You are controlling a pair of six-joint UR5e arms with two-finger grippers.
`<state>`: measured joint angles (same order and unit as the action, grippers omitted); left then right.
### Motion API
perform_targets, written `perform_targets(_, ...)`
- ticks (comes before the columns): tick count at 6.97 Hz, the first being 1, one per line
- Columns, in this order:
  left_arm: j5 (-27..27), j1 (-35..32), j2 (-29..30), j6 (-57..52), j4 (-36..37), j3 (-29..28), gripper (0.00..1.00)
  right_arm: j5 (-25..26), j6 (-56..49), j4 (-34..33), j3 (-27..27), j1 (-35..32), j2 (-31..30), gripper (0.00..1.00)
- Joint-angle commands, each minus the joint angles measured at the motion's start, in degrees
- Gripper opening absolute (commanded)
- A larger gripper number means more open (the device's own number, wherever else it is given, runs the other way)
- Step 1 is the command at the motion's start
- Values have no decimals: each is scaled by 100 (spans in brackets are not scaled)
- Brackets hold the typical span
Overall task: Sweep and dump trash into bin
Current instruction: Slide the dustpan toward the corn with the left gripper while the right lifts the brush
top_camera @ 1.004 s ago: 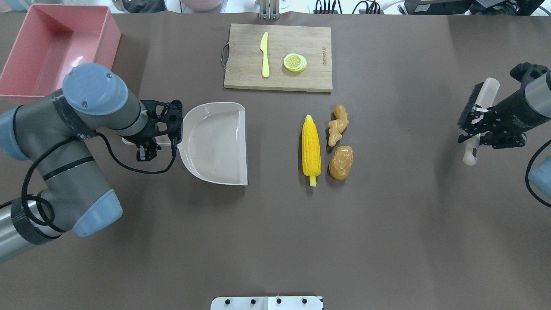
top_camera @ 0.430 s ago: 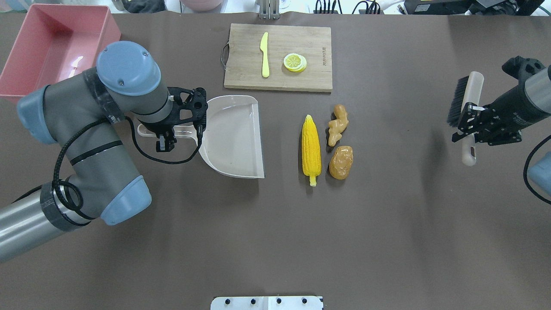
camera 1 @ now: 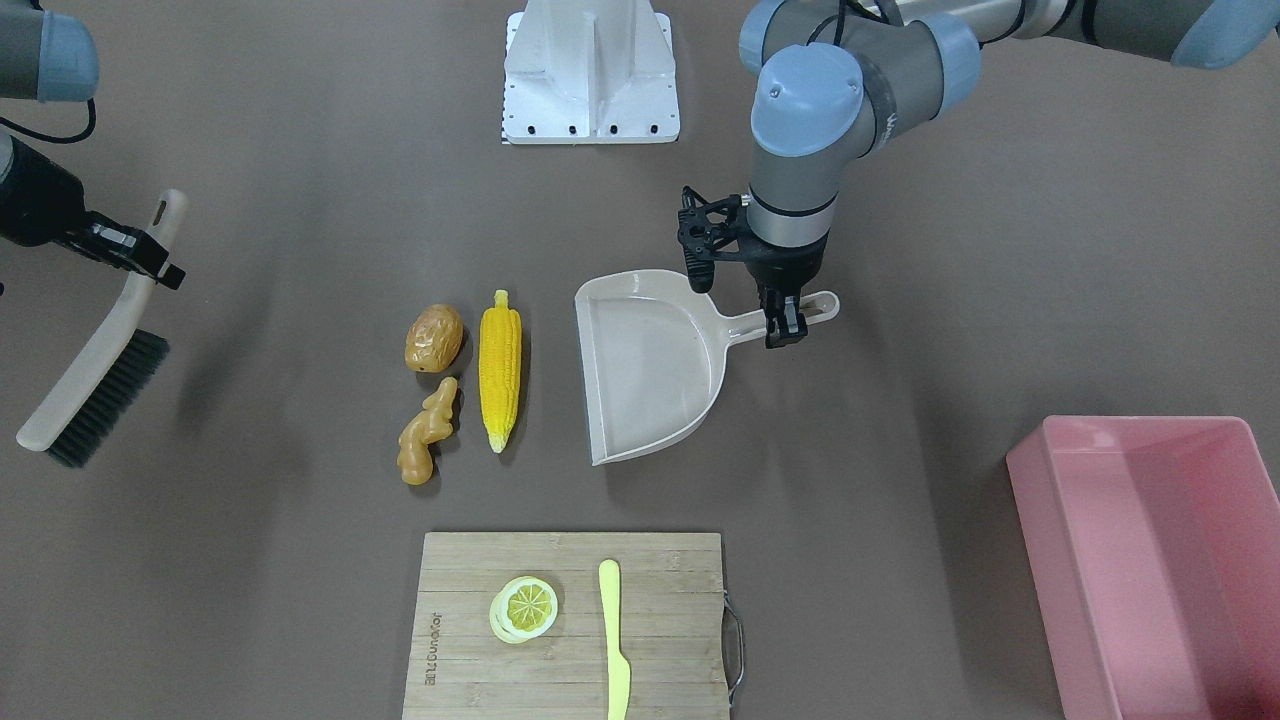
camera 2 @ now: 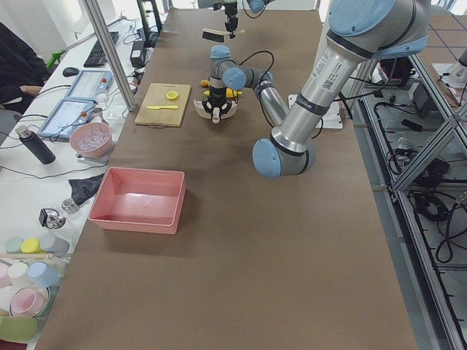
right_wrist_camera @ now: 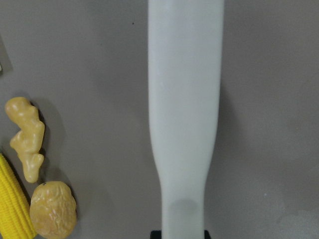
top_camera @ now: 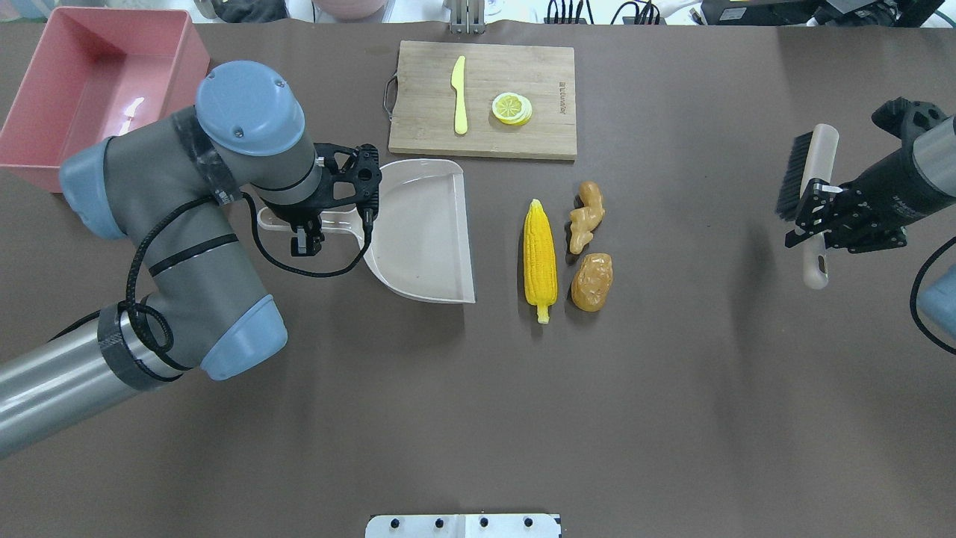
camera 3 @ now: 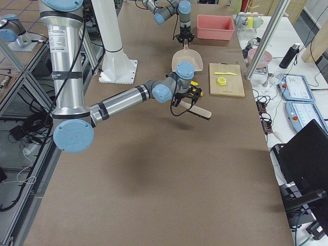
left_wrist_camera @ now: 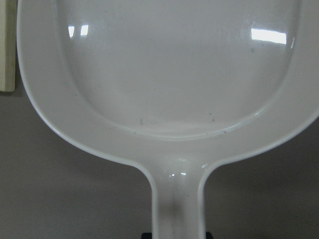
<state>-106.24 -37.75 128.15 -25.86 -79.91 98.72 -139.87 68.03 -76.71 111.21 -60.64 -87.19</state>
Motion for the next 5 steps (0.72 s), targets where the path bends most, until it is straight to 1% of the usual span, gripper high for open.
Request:
perform_targets(1, 304, 258, 252, 63, -15, -177, 0, -6, -18, 7, 68, 8, 27, 0)
perform_targets(3, 323, 329, 368, 20, -15, -257, 0, 3, -9, 68, 86, 156, 35, 0)
perform_targets(4, 497, 373, 516, 28, -15, -414, 0, -23, 8, 312, 77, 175, -43, 0)
perform_targets(5, 655, 487, 622, 54, -7, -529, 0, -14, 43, 358, 94, 184, -44, 0)
